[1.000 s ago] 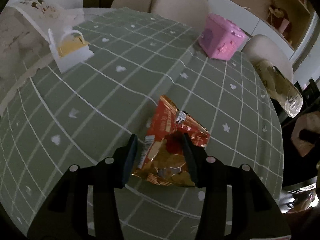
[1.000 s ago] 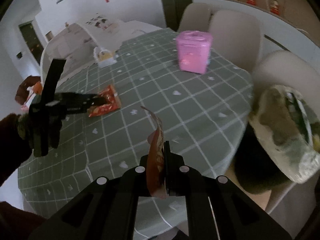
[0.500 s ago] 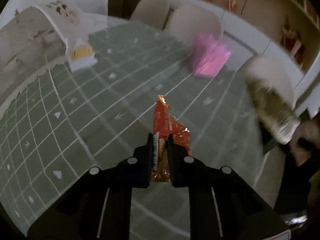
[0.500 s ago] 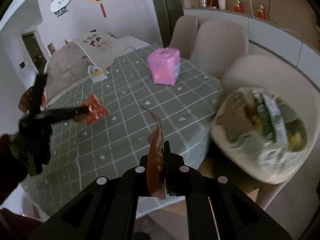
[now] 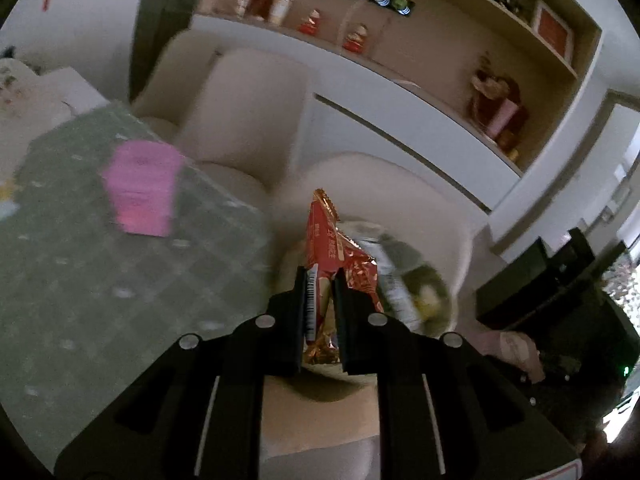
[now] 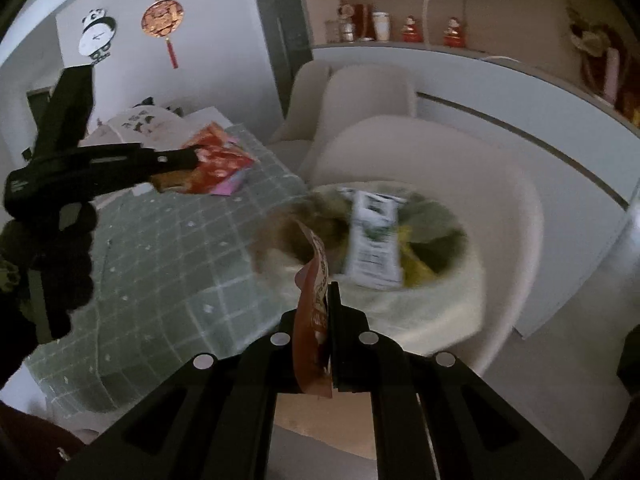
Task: Collect trash
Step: 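Carry the red wrapper and card to the bin and release both inside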
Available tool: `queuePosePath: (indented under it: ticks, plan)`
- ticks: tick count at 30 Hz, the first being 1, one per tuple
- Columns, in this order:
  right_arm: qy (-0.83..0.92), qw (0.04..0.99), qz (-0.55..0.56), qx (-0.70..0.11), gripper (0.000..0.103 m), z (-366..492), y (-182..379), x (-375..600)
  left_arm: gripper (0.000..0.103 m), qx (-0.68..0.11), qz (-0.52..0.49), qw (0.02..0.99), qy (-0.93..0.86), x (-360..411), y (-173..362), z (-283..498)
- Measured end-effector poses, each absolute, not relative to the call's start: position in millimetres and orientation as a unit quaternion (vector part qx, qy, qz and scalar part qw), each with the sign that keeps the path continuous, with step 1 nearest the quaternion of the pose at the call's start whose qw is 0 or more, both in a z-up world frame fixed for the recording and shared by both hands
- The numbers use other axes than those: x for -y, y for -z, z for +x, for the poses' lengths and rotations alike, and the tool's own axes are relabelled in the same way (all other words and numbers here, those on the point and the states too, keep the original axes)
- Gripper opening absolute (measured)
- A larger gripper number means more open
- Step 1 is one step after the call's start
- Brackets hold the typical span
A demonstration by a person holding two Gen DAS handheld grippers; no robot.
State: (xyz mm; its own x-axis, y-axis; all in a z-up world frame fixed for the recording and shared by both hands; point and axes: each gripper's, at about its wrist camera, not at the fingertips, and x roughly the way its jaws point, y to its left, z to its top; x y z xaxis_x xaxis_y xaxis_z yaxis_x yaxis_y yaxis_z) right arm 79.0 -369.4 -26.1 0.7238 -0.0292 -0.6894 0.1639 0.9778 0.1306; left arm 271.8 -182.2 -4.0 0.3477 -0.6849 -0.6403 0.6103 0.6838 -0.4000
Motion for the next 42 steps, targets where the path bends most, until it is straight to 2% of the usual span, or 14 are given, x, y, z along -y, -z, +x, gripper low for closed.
queuePosePath:
  ticks: [4, 7, 9, 12, 17, 25, 33, 38, 40, 41, 42]
  plan:
    - [0.068, 0.923, 0.095, -0.366, 0.006, 62.1, 25.0, 405.2, 0.012, -0.434, -0.047, 0.798, 0.416, 242.8, 22.1, 270.3]
    - [0.074, 0.922, 0.104, -0.364, 0.006, 53.4, 25.3, 426.5, 0.021, -0.451, -0.042, 0.785, 0.423, 269.7, 36.2, 271.3]
    - [0.075, 0.922, 0.108, -0.364, 0.006, 51.4, 26.2, 436.4, 0.031, -0.459, -0.048, 0.788, 0.407, 274.8, 42.7, 272.0]
    - [0.067, 0.922, 0.118, -0.362, 0.006, 53.4, 28.2, 448.0, 0.036, -0.466, -0.055, 0.796, 0.382, 267.4, 43.8, 268.9]
    - [0.040, 0.924, 0.126, -0.358, 0.006, 79.7, 29.3, 449.9, 0.042, -0.449, -0.053, 0.829, 0.328, 232.7, 31.3, 257.3]
    - [-0.055, 0.913, 0.144, -0.377, 0.006, 179.0, 41.8, 432.7, 0.051, -0.419, -0.077, 0.875, 0.232, 158.2, 7.2, 209.3]
    - [-0.047, 0.852, 0.152, -0.499, 0.006, 262.8, 112.4, 414.6, 0.062, -0.424, -0.075, 0.890, 0.146, 108.4, 13.6, 171.3]
    - [-0.036, 0.849, 0.157, -0.503, 0.008, 259.4, 116.4, 417.7, 0.069, -0.422, -0.071, 0.897, 0.113, 81.3, 17.9, 158.2]
    - [-0.030, 0.855, 0.141, -0.499, 0.013, 253.2, 111.0, 413.7, 0.070, -0.421, -0.079, 0.898, 0.104, 71.6, 19.9, 155.1]
    - [-0.031, 0.861, 0.133, -0.489, 0.025, 247.5, 105.4, 410.0, 0.070, -0.419, -0.081, 0.898, 0.102, 66.6, 20.9, 153.3]
    - [-0.034, 0.866, 0.130, -0.481, 0.045, 242.8, 100.9, 407.3, 0.070, -0.418, -0.082, 0.899, 0.099, 62.7, 21.6, 150.8]
